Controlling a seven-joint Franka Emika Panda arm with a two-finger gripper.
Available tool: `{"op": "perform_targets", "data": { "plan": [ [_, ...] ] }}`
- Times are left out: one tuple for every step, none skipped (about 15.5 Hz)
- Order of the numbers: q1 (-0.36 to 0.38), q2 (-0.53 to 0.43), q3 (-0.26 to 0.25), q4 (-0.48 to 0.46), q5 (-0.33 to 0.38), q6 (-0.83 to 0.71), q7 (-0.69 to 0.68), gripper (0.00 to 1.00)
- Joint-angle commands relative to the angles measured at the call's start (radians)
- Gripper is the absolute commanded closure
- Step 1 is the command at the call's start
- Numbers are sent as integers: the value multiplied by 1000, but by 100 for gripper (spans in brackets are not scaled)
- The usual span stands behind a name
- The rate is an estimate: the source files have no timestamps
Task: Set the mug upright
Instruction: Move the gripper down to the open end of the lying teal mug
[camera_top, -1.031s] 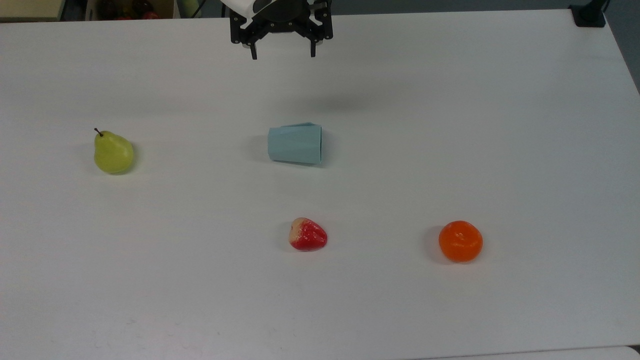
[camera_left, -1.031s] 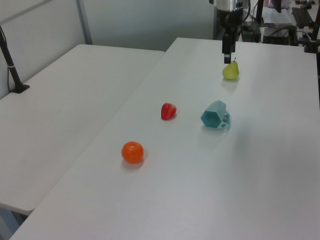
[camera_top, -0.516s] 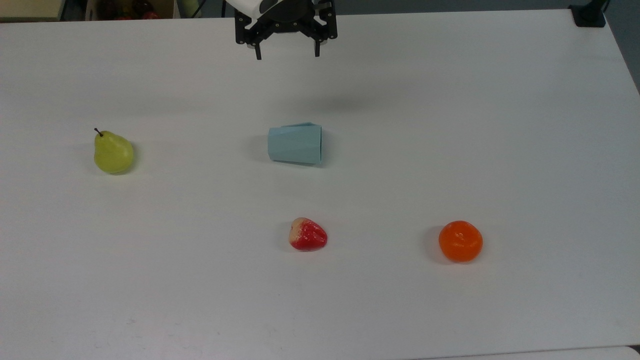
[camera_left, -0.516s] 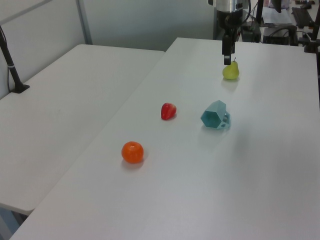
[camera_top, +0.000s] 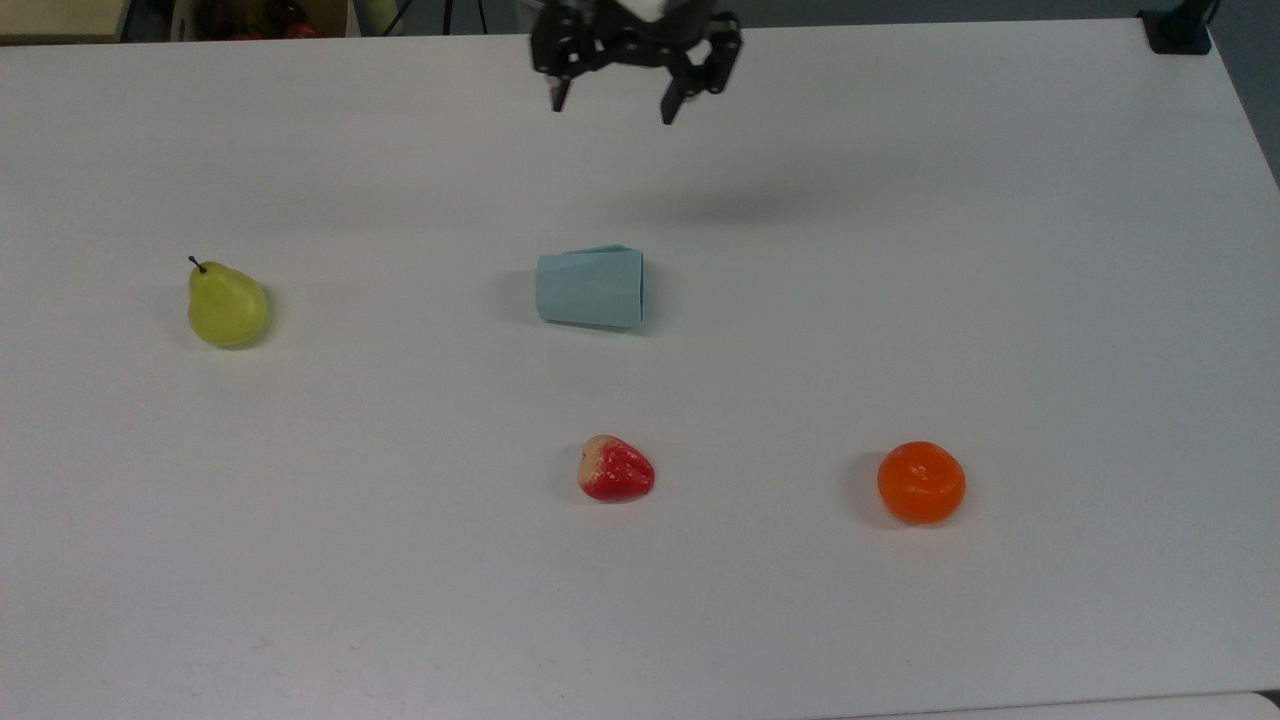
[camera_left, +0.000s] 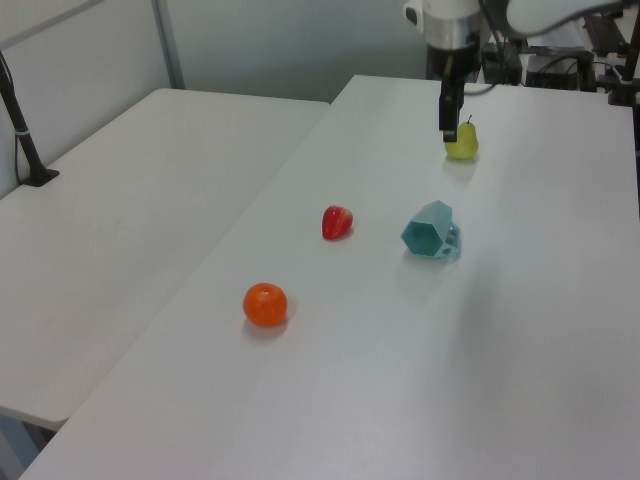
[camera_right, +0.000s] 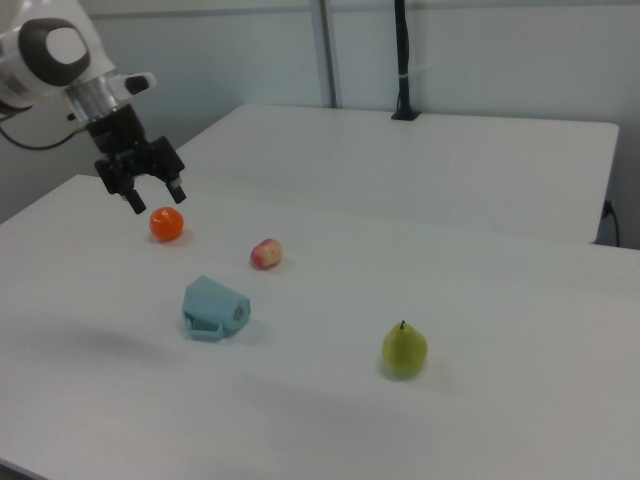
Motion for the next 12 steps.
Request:
{"op": "perform_targets", "data": {
  "plan": [
    [102, 53, -9, -12, -157, -37, 167, 0],
    [120, 72, -9, -12, -194, -43, 210, 0],
    [139, 92, -9, -12, -223, -43, 245, 0],
    [154, 119, -9, -10, -255, -43, 278, 0],
    [172, 148, -9, -10, -294, -43, 316, 0],
    [183, 177, -9, -10, -332, -43, 360, 0],
    [189, 207, -9, -10, -361, -41, 409, 0],
    [197, 234, -9, -10, -381, -38, 459, 0],
    [200, 262, -9, -10, -403, -35, 503, 0],
    [200, 286, -8, -10, -423, -34, 543, 0],
    [199, 303, -8, -10, -435, -29, 581, 0],
    [193, 314, -9, -10, -441, -28, 611, 0]
  ]
}}
